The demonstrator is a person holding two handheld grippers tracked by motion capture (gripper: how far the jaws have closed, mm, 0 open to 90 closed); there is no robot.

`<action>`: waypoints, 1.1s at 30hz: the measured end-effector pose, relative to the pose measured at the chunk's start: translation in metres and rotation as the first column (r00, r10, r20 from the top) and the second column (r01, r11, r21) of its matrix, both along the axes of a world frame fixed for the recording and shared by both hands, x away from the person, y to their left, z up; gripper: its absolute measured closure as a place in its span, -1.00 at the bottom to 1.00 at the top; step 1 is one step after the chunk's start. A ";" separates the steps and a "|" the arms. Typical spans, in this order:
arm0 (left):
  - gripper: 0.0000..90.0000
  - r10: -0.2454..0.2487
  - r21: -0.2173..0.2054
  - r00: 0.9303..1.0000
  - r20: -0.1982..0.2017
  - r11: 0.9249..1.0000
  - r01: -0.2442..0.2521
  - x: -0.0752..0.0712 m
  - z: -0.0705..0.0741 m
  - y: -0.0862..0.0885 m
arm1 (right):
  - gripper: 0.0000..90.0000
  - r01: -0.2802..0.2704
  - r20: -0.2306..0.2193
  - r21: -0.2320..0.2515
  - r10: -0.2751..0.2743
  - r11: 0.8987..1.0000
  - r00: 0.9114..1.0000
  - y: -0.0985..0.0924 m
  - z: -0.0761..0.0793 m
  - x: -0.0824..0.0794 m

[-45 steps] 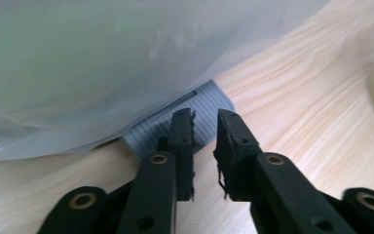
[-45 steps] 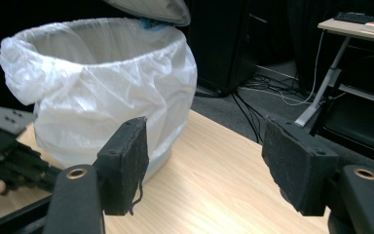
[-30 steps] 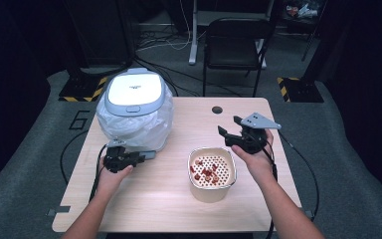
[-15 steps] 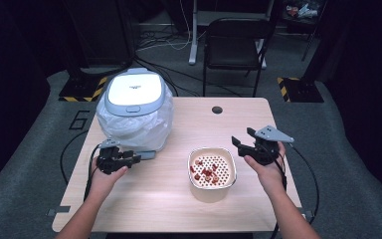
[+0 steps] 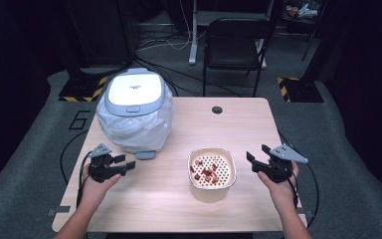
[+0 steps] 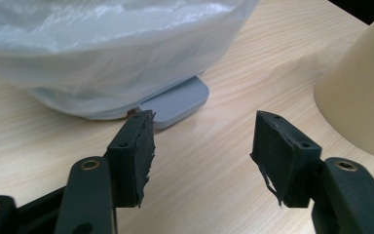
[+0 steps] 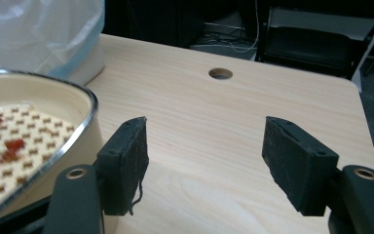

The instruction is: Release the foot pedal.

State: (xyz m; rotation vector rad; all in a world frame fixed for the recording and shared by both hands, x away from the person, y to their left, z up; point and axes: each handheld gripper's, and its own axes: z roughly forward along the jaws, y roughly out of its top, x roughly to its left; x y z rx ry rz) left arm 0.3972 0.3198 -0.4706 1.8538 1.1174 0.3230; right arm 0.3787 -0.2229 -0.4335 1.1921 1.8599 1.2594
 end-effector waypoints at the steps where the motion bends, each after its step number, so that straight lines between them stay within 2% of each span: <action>1: -0.12 0.005 0.005 1.000 0.003 1.000 -0.005 -0.001 -0.001 0.002 | -0.28 0.010 -0.009 0.007 -0.010 1.000 1.000 -0.003 -0.003 -0.002; 7: -0.14 0.013 0.009 1.000 0.016 1.000 -0.013 -0.004 -0.013 0.008 | -0.29 0.039 -0.036 0.030 -0.038 0.999 0.999 -0.015 -0.018 -0.005; 8: -0.14 0.011 0.018 1.000 0.016 1.000 -0.011 -0.004 -0.015 0.008 | -0.29 0.040 -0.037 0.033 -0.039 0.999 0.999 -0.016 -0.020 -0.005; 11: -0.13 0.000 0.095 1.000 0.029 0.995 -0.003 -0.004 -0.021 0.008 | -0.29 0.039 -0.036 0.027 -0.038 0.999 0.999 -0.017 -0.025 -0.005; 14: -0.11 -0.014 0.115 1.000 0.023 0.993 0.011 -0.003 -0.028 0.006 | -0.29 0.038 -0.037 0.017 -0.038 0.999 0.999 -0.019 -0.031 -0.004; 22: -0.11 -0.027 0.079 1.000 0.000 0.997 0.027 0.000 -0.037 0.006 | -0.30 0.046 -0.087 0.018 -0.044 0.999 0.995 -0.026 -0.050 -0.001; 26: -0.12 -0.009 0.058 1.000 -0.003 0.998 0.009 0.001 -0.040 0.008 | -0.30 0.045 -0.108 0.015 -0.043 0.999 0.993 -0.027 -0.058 0.000; 27: -0.12 -0.007 0.061 1.000 -0.008 0.998 0.007 0.002 -0.041 0.009 | -0.31 0.058 -0.128 0.025 -0.055 0.998 0.990 -0.026 -0.061 0.001; 29: -0.14 0.004 0.078 1.000 -0.003 0.997 -0.003 0.003 -0.042 0.009 | -0.31 0.050 -0.160 0.038 -0.044 0.998 0.986 -0.026 -0.067 0.003; 31: -0.16 0.026 0.063 1.000 0.002 0.998 -0.026 0.005 -0.045 0.010 | -0.34 0.051 -0.175 0.029 -0.045 0.998 0.984 -0.024 -0.071 0.005; 33: -0.18 0.029 0.070 1.000 0.007 0.997 -0.029 0.006 -0.045 0.010 | -0.37 0.047 -0.185 0.026 -0.042 0.999 0.982 -0.023 -0.073 0.006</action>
